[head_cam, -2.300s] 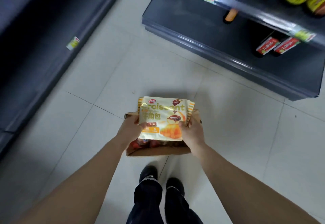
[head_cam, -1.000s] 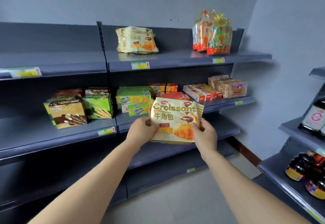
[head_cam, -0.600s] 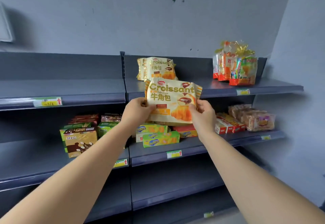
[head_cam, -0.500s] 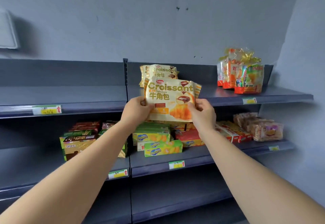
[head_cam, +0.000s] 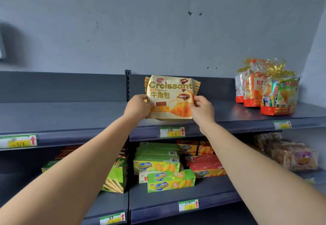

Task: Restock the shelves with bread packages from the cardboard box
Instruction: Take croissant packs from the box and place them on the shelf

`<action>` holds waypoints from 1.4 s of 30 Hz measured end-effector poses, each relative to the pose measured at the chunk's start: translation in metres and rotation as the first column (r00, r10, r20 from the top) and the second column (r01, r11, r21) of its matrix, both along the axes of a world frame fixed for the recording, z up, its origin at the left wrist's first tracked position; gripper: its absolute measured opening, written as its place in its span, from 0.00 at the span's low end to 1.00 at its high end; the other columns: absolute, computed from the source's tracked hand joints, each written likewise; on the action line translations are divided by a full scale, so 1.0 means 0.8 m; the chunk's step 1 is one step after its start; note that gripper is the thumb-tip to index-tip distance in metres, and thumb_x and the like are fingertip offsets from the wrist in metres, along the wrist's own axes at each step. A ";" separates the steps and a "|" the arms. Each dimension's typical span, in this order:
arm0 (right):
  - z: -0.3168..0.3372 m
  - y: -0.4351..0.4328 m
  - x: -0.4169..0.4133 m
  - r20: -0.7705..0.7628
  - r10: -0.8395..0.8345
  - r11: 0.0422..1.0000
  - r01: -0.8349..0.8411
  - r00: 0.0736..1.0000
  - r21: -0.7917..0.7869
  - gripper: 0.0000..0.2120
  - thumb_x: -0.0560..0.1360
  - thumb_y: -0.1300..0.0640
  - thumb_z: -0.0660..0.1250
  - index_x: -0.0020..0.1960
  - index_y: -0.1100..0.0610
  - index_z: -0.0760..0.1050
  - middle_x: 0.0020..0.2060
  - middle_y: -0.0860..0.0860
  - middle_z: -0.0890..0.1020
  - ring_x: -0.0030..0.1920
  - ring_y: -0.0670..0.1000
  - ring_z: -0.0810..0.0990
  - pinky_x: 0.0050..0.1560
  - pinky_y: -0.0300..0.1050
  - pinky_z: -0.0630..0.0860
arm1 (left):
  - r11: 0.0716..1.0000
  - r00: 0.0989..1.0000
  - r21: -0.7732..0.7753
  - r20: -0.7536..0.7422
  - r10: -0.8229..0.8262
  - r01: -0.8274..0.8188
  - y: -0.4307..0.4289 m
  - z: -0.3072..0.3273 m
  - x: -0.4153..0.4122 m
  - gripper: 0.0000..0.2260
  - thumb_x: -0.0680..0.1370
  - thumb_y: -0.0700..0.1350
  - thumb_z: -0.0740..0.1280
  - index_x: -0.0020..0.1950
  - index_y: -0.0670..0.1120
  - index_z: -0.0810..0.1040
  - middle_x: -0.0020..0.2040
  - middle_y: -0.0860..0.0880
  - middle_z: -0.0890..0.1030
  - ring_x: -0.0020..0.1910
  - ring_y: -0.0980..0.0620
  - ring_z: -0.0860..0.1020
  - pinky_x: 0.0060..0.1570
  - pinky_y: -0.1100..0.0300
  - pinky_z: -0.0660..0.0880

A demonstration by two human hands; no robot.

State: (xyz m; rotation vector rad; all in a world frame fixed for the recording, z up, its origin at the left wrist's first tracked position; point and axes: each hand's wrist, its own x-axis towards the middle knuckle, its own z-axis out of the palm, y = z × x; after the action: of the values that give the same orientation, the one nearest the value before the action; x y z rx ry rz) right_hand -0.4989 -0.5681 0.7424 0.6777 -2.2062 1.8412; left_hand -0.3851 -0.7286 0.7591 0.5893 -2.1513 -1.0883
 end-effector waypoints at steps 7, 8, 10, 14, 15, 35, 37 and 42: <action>-0.009 -0.039 -0.064 0.005 -0.027 0.997 0.027 1.000 0.071 0.16 0.79 0.62 0.62 0.66 0.55 0.73 0.61 0.51 0.79 0.54 0.47 0.76 0.44 0.39 0.74 | 1.000 0.999 0.026 0.044 -0.001 0.000 -0.045 -0.011 -0.068 0.09 0.80 0.44 0.62 0.57 0.49 0.78 0.44 0.51 0.81 0.36 0.52 0.77 0.34 0.58 0.76; -0.012 -0.042 -0.071 0.008 -0.025 0.997 0.025 1.000 0.077 0.16 0.79 0.62 0.62 0.66 0.55 0.73 0.61 0.51 0.79 0.54 0.46 0.76 0.44 0.38 0.73 | 1.000 0.998 0.021 0.058 0.006 -0.007 -0.048 -0.013 -0.074 0.10 0.80 0.44 0.62 0.58 0.49 0.78 0.45 0.50 0.81 0.35 0.52 0.77 0.32 0.59 0.76; -0.018 -0.049 -0.083 0.009 -0.018 0.996 0.017 1.000 0.089 0.16 0.79 0.62 0.63 0.65 0.55 0.73 0.61 0.51 0.79 0.54 0.47 0.77 0.45 0.38 0.73 | 1.000 0.996 0.011 0.085 0.027 -0.028 -0.055 -0.017 -0.081 0.12 0.79 0.42 0.62 0.61 0.49 0.77 0.46 0.50 0.80 0.35 0.52 0.77 0.33 0.56 0.78; -0.022 -0.061 -0.102 0.011 -0.005 0.995 0.004 1.000 0.102 0.17 0.78 0.62 0.64 0.67 0.54 0.73 0.61 0.50 0.79 0.58 0.50 0.78 0.50 0.42 0.76 | 0.999 0.994 0.007 0.098 0.039 -0.040 -0.062 -0.022 -0.091 0.11 0.79 0.41 0.61 0.59 0.49 0.77 0.50 0.49 0.81 0.43 0.49 0.80 0.44 0.50 0.82; -0.022 -0.063 -0.105 0.007 -0.004 0.994 0.003 1.000 0.109 0.18 0.78 0.62 0.64 0.67 0.54 0.72 0.61 0.50 0.79 0.59 0.50 0.78 0.52 0.44 0.77 | 0.999 0.994 0.006 0.099 0.040 -0.041 -0.062 -0.022 -0.093 0.10 0.79 0.41 0.62 0.58 0.50 0.77 0.50 0.50 0.81 0.45 0.49 0.80 0.46 0.49 0.81; -0.021 -0.051 -0.099 -0.024 -0.004 0.968 0.010 1.000 0.251 0.23 0.77 0.56 0.66 0.71 0.53 0.66 0.63 0.51 0.77 0.60 0.52 0.77 0.47 0.43 0.73 | 0.994 0.963 -0.052 0.248 0.102 -0.092 -0.034 -0.019 -0.074 0.24 0.78 0.48 0.66 0.71 0.43 0.62 0.59 0.45 0.77 0.49 0.49 0.73 0.46 0.55 0.70; -0.020 -0.048 -0.098 -0.031 -0.010 0.963 0.018 0.999 0.267 0.24 0.77 0.56 0.67 0.71 0.53 0.66 0.63 0.51 0.77 0.60 0.52 0.77 0.48 0.43 0.74 | 0.993 0.962 -0.073 0.250 0.112 -0.097 -0.031 -0.018 -0.071 0.25 0.78 0.48 0.66 0.72 0.42 0.62 0.61 0.45 0.76 0.49 0.49 0.73 0.46 0.56 0.70; -0.020 -0.038 -0.089 -0.038 0.002 0.957 0.009 0.999 0.290 0.22 0.77 0.56 0.66 0.70 0.54 0.67 0.64 0.52 0.76 0.62 0.53 0.76 0.53 0.46 0.75 | 0.986 0.954 -0.125 0.266 0.136 -0.106 -0.021 -0.018 -0.057 0.23 0.78 0.48 0.66 0.70 0.42 0.66 0.60 0.45 0.76 0.57 0.46 0.75 0.48 0.57 0.69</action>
State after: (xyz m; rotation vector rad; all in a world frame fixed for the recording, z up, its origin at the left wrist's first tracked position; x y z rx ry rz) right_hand -0.5699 -0.5985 0.7261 0.7511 -2.4766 1.5010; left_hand -0.4306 -0.7457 0.7449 0.8510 -2.3569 -0.8565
